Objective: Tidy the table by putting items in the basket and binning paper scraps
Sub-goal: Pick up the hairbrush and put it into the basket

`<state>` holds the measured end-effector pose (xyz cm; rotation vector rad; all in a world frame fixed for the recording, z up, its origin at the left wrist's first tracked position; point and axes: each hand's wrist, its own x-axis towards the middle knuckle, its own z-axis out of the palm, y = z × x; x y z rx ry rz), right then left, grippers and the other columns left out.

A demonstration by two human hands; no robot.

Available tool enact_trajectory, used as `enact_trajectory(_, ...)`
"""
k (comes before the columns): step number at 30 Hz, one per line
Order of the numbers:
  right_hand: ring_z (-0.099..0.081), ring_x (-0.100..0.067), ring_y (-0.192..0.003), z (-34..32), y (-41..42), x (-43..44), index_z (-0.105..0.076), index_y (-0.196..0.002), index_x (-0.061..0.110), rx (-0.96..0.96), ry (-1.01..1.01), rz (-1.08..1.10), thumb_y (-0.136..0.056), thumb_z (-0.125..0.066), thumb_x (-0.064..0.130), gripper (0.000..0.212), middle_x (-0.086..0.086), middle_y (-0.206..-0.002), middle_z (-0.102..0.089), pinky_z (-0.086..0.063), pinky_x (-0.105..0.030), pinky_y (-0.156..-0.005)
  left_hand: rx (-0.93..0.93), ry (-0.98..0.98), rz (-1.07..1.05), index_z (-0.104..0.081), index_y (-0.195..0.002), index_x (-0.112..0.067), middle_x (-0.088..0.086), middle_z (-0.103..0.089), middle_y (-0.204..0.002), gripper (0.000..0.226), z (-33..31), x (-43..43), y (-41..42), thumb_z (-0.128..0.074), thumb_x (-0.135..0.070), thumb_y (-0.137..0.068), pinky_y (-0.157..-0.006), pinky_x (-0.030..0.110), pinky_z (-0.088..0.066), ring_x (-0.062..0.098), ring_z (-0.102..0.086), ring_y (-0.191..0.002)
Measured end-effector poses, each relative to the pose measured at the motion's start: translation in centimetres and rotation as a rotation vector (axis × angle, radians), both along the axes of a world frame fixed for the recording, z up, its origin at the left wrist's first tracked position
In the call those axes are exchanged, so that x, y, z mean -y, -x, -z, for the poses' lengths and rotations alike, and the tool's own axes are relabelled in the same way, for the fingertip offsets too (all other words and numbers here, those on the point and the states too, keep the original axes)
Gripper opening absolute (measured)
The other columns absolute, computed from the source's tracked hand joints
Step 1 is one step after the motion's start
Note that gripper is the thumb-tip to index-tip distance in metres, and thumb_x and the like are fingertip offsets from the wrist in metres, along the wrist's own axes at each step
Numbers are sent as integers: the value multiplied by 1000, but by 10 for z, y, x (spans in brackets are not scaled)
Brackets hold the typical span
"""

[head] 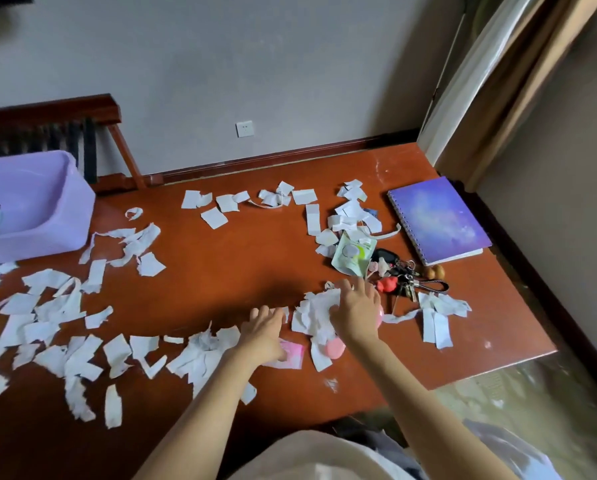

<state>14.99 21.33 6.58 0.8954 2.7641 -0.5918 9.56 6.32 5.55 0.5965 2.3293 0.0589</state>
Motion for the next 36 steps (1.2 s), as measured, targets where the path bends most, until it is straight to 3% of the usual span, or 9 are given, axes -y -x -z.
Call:
enact_trajectory(3, -30, -33, -132, 7, -11, -13, -38, -133, 12, 113, -7, 38, -84, -49, 12, 51, -13, -141, -33, -28, -47, -111, -40, 100, 108, -29, -139, -17, 8, -27, -144, 78, 10, -4, -13, -73, -26, -75, -111, 41, -28, 28, -23, -136)
enact_trajectory(6, -31, -34, -131, 16, -18, -21, -34, -135, 13, 161, 102, 109, -91, -43, 18, 46, -14, -141, -32, -36, -50, -106, -125, 133, 81, -31, -137, -16, 8, -30, -141, 70, 19, -5, -24, -69, -13, -78, -108, 37, -27, 26, -26, -133)
enact_trajectory(9, -35, -33, -126, 22, -25, -24, -40, -132, 11, 113, 141, 111, -94, -40, 23, 39, -14, -135, -37, -44, -43, -97, -213, 117, 63, -36, -132, -16, 7, -36, -137, 61, 22, -8, -28, -66, -13, -80, -108, 37, -25, 26, -30, -130)
enact_trajectory(15, -41, -34, -115, 22, -28, -28, -53, -116, 9, -21, 107, 105, -92, -44, 18, 27, -15, -124, -46, -46, -40, -86, -266, 29, -77, -39, -131, -19, 7, -40, -130, 56, 13, -12, -27, -63, -18, -80, -113, 37, -21, 27, -37, -128)
enact_trajectory(17, -42, -34, -113, 18, -27, -30, -55, -111, 9, -89, 58, 101, -87, -49, 14, 26, -15, -123, -48, -44, -40, -84, -281, -49, -197, -41, -128, -18, 8, -43, -126, 52, 3, -10, -22, -62, -21, -80, -107, 35, -32, 29, -47, -120)
enact_trajectory(19, -43, -34, -113, 10, -22, -29, -56, -110, 8, -139, 12, 95, -83, -53, 13, 28, -13, -121, -49, -43, -40, -84, -300, -128, -319, -42, -125, -14, 10, -44, -121, 49, -12, -9, -14, -61, -25, -81, -89, 33, -45, 30, -53, -110)
enact_trajectory(21, -48, -37, -109, -2, -10, -24, -59, -106, 6, -228, -38, 78, -80, -57, 11, 26, -16, -116, -53, -44, -43, -79, -323, -211, -429, -40, -125, -12, 11, -45, -122, 51, -27, -6, -1, -62, -29, -82, -80, 32, -48, 29, -54, -109)
enact_trajectory(26, -58, -40, -88, -36, 35, 3, -62, -84, 3, -391, -167, -60, -72, -64, 5, 12, -18, -95, -62, -45, -43, -68, -400, -395, -625, -45, -112, -11, 8, -54, -113, 41, -58, 8, 38, -65, -30, -80, -71, 27, -46, 22, -54, -96)
enact_trajectory(36, -51, -32, -110, -82, 143, 102, -56, -120, 7, -487, 43, -346, -92, -49, 17, 31, -14, -123, -53, -51, -40, -88, -446, -464, -831, -51, -118, -7, 12, -59, -111, 47, -91, 92, 115, -60, -37, -82, -70, 30, -49, 26, -60, -100)
